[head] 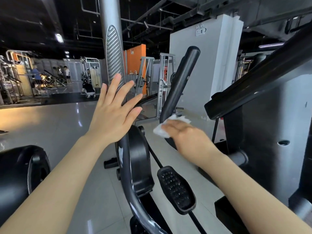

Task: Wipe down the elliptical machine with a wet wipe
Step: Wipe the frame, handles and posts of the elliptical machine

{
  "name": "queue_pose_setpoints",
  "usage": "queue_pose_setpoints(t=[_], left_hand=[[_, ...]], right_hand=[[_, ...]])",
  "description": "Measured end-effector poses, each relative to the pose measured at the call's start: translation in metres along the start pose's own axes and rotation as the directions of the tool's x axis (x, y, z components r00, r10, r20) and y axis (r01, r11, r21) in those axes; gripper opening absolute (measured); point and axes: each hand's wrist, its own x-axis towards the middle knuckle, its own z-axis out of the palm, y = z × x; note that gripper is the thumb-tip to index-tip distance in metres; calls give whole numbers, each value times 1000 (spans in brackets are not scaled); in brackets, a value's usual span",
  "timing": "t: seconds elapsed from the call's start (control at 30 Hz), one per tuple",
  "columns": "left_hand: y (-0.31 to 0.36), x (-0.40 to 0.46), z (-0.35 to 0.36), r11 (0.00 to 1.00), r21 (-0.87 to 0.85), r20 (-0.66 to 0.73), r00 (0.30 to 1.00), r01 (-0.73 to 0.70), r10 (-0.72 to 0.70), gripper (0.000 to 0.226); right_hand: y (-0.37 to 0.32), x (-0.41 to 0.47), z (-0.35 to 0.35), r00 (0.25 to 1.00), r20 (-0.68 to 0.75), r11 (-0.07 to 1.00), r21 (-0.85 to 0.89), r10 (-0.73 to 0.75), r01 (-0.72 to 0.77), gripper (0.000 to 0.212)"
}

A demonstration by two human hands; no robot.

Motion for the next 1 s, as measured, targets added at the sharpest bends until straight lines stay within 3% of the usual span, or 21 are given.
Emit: queue_pose_setpoints(t=[0.03,0.1,0.13,0.3,0.43,0.57,0.7,0.8,0.87,1.0], left_hand=[[0,0,-1,1000,4,3,1000,-6,6,61],[-1,0,-2,1000,6,10,1000,-15,15,61],[-2,0,-2,1000,10,9,1000,-18,17,60],[-2,1,-2,999,33,4,1000,-20,20,59],[0,1,-1,999,47,21,1000,-20,19,57],[2,-1,1,996,84,18,1000,-18,16,53],[20,-14,-3,995,98,88,996,15,-24,56],[53,-29,-4,995,-19,82,992,94,-92,51],[79,-35,0,977,-159,93,987,142,-129,48],[118,-46,14,888,-403,196,968,224,-155,49]], right_hand=[[-2,1,10,995,83,997,-53,-51,56,55],[5,-5,25,974,60,962,-154,-217,224,46],[13,-12,28,962,7,950,-160,-272,269,47],[57,-56,23,898,8,893,-101,-439,438,55],[70,-91,1,915,38,911,-88,-401,403,53],[62,-93,-11,950,-50,952,-5,-307,307,33],[31,-34,5,973,-170,987,17,-156,161,47],[16,-11,21,983,-101,986,46,-155,160,50],[22,-23,29,972,5,972,3,-233,233,50],[48,-82,25,914,-65,916,-22,-401,400,39]])
